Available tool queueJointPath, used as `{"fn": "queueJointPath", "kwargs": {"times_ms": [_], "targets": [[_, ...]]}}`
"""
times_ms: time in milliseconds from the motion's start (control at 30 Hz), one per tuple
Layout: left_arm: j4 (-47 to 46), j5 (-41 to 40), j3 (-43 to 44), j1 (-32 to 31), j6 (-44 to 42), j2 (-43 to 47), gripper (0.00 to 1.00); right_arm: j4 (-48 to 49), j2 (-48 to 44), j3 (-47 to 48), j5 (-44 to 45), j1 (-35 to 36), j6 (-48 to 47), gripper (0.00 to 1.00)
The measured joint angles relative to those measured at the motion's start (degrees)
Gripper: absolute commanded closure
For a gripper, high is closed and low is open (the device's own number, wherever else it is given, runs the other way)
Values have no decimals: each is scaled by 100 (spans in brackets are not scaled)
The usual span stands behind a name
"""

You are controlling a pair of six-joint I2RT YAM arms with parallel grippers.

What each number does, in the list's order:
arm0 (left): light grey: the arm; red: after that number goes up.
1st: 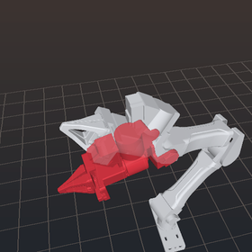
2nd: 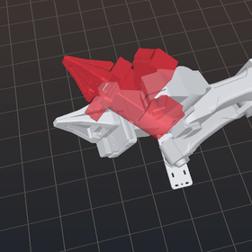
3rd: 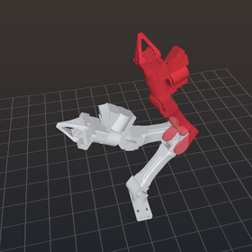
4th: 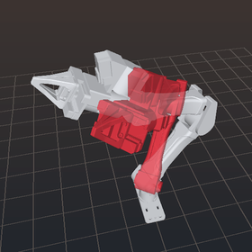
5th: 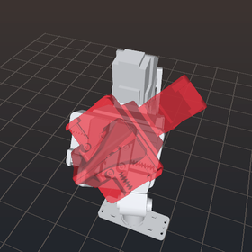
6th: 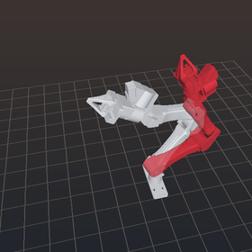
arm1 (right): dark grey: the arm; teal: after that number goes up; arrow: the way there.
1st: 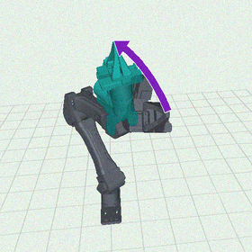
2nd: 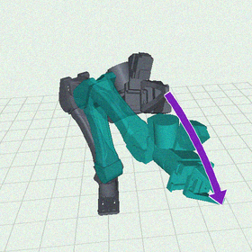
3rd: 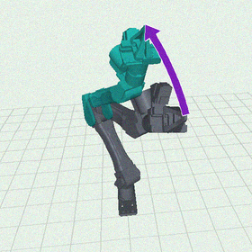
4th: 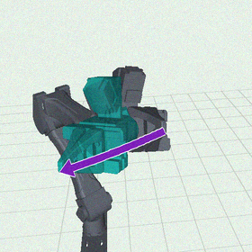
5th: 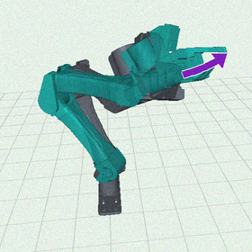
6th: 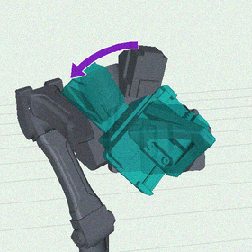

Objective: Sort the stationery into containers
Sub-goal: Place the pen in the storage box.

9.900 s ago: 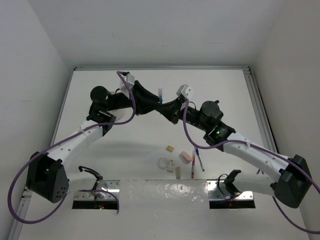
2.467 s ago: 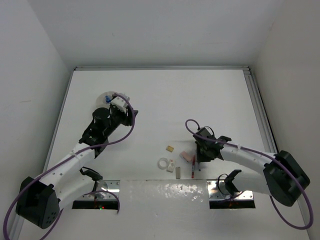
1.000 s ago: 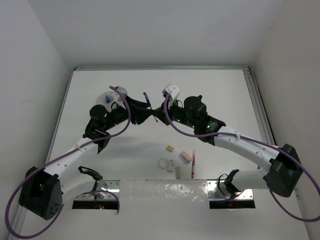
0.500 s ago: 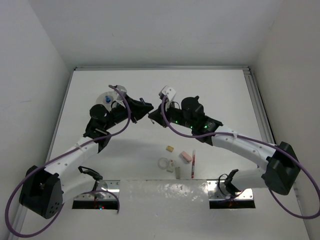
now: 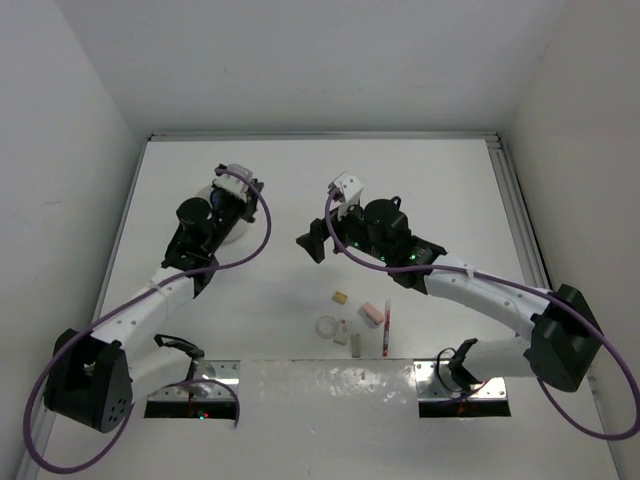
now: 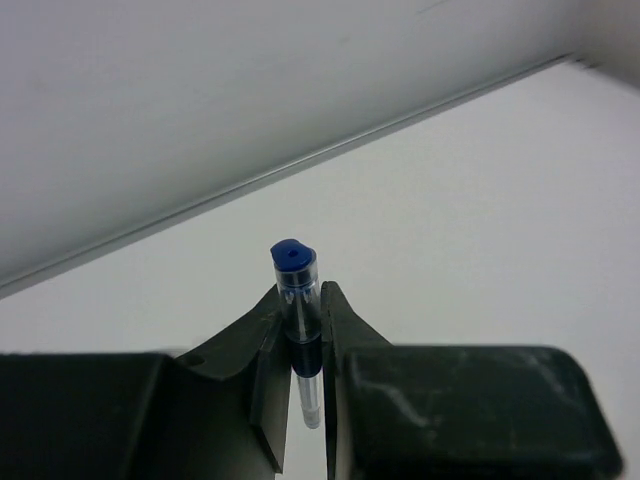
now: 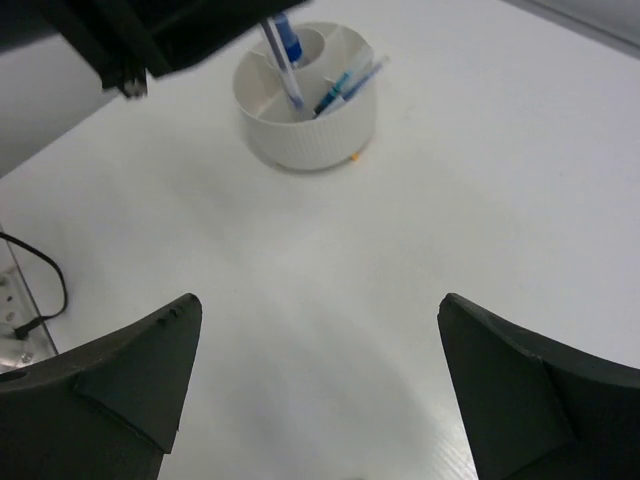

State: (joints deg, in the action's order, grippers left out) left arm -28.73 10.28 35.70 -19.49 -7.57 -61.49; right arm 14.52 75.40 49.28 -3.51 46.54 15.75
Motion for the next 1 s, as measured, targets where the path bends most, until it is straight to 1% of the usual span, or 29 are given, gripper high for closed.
{"fn": "queueJointPath", "kwargs": {"times_ms": [67, 133, 267, 433, 667, 700, 733, 800, 833, 900, 933, 1000], "targets": [[4, -372, 0, 262, -400, -173, 100, -15, -35, -127, 66, -35, 35, 1], [44, -529, 2, 597, -632, -455, 100, -42, -72, -229, 131, -79, 70, 1], [251, -389, 83, 1078, -942, -1058, 100, -109, -160, -332, 199, -111, 74, 1], [282, -109, 256, 1248, -1279, -1600, 100, -146, -302, -382, 201, -173, 74, 1], [22, 367, 256, 1285, -1502, -1856, 100, -181, -378, -496, 201, -295, 74, 1], [0, 400, 256, 1287, -1513, -1884, 98, -195, -378, -498, 201, -310, 74, 1], [-33, 420, 254, 1294, -1517, -1915, 86, -216, -378, -501, 201, -330, 74, 1], [-79, 431, 234, 1316, -1534, -1943, 74, -247, -378, -501, 201, -343, 74, 1], [-114, 428, 210, 1327, -1528, -1943, 64, -267, -378, -501, 201, -356, 74, 1], [-140, 426, 177, 1351, -1526, -1943, 56, -306, -378, -501, 203, -367, 72, 1], [-138, 422, 166, 1360, -1508, -1943, 49, -326, -380, -501, 203, -372, 72, 1], [-133, 409, 162, 1360, -1491, -1937, 41, -378, -400, -501, 208, -372, 72, 1]]}}
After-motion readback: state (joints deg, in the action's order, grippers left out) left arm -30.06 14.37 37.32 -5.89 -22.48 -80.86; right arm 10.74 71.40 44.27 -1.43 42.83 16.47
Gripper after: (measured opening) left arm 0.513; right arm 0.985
